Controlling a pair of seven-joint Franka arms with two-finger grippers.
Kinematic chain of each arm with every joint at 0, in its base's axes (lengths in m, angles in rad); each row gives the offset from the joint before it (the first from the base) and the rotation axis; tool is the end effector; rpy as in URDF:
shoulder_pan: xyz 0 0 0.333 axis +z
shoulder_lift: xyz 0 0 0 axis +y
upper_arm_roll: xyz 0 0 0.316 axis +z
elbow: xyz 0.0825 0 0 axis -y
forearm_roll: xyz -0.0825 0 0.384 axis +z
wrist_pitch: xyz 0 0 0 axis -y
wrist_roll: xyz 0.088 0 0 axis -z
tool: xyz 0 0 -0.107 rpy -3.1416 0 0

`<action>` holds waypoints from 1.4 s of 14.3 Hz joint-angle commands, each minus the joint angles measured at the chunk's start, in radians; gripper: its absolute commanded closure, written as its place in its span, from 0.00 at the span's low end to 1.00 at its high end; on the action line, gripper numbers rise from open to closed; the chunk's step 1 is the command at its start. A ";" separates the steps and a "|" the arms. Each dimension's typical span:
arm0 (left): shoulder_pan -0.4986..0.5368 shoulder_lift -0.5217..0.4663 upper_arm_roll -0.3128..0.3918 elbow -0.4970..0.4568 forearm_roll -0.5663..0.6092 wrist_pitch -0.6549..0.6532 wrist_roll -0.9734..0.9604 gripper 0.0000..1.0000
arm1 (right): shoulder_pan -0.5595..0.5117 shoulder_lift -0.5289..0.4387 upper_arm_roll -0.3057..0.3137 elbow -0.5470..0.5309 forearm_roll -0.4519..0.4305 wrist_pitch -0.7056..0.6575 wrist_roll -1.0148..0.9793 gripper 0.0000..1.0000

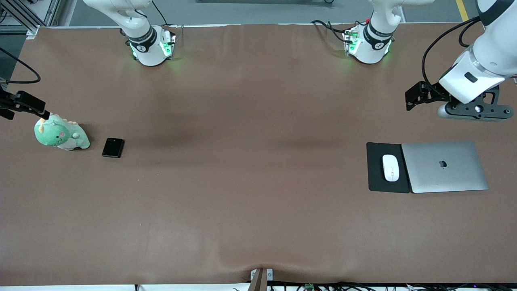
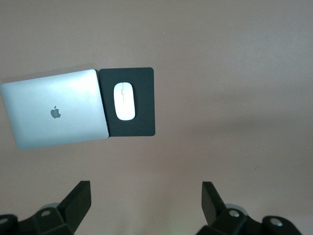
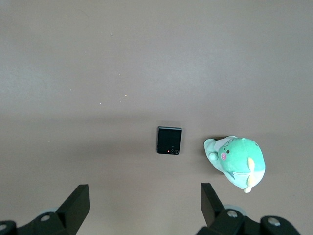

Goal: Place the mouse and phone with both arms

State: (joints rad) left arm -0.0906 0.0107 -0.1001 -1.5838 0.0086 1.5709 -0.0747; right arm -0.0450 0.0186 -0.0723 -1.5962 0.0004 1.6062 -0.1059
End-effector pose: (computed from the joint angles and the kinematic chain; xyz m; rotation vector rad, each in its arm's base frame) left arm 0.5473 -0.1044 0.6125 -3.1256 0.1817 0.0350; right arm 0.5589 -0.0654 0.6052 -3.1415 0.0179 0.0135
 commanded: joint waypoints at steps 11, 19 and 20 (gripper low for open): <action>-0.006 0.028 -0.003 0.039 0.016 -0.009 -0.008 0.00 | 0.005 -0.077 0.019 -0.065 -0.013 0.049 -0.002 0.00; -0.001 0.028 -0.001 0.039 0.016 -0.009 -0.008 0.00 | -0.004 -0.068 0.014 -0.065 -0.011 0.049 -0.005 0.00; 0.000 0.028 -0.003 0.039 0.016 -0.009 -0.007 0.00 | -0.006 -0.068 0.012 -0.065 -0.011 0.049 -0.008 0.00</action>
State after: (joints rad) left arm -0.0912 0.0284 -0.1005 -1.5697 0.0087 1.5709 -0.0747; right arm -0.0409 -0.0401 -0.0625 -1.6595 0.0004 1.6646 -0.1058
